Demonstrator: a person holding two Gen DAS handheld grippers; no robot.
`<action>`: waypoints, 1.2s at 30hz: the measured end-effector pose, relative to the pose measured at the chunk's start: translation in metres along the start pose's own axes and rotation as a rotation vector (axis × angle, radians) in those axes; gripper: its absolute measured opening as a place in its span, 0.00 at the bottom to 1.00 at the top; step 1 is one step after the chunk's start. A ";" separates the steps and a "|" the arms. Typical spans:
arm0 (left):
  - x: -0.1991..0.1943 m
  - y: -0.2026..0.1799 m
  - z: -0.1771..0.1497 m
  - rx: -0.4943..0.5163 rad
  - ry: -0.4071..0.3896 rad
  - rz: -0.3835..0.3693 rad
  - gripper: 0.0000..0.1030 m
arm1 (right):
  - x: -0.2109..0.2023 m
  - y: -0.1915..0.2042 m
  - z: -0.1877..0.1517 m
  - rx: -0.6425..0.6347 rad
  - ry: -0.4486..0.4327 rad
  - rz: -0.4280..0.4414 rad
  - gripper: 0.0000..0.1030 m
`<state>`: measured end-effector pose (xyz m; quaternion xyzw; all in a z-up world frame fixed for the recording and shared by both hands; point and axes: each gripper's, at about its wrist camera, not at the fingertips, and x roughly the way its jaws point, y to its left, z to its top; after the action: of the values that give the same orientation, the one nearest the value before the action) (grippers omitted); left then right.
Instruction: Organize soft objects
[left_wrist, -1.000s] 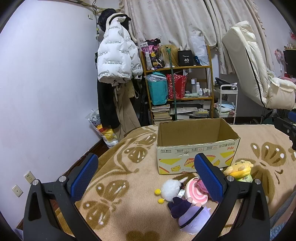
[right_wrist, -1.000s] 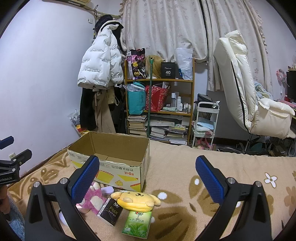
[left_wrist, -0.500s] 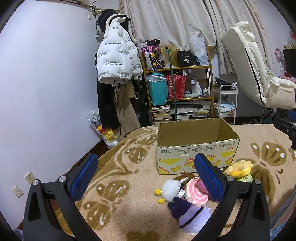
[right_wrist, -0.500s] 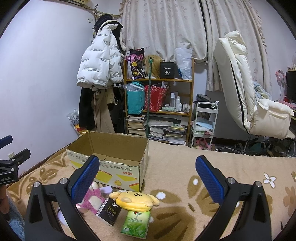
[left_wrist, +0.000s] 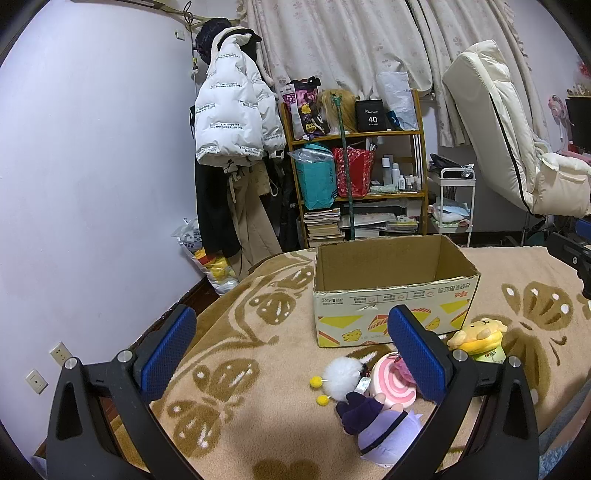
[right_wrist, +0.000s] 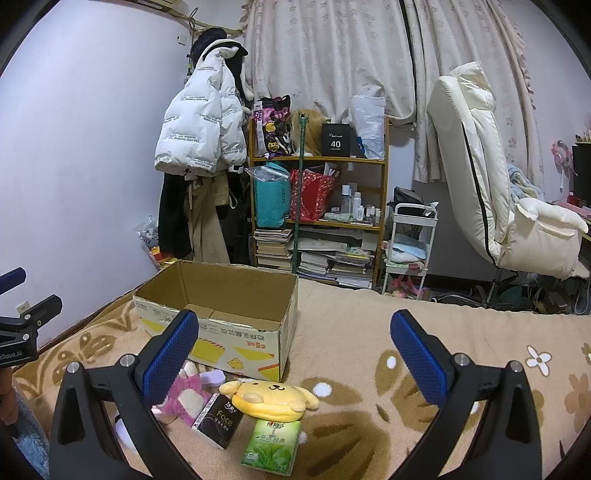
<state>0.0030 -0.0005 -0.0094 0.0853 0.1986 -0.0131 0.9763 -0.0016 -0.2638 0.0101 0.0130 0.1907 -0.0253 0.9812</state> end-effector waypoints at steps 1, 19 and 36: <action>0.000 0.000 0.000 0.000 0.000 -0.001 0.99 | 0.000 0.000 0.000 0.001 0.001 0.001 1.00; -0.003 0.004 -0.002 0.001 -0.001 0.002 0.99 | -0.001 -0.001 0.001 0.000 0.000 0.001 1.00; -0.001 0.009 -0.001 0.003 -0.008 0.001 0.99 | 0.000 0.001 0.000 -0.003 0.001 0.001 1.00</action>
<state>0.0022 0.0085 -0.0081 0.0866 0.1943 -0.0131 0.9770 -0.0012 -0.2632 0.0098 0.0115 0.1912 -0.0246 0.9812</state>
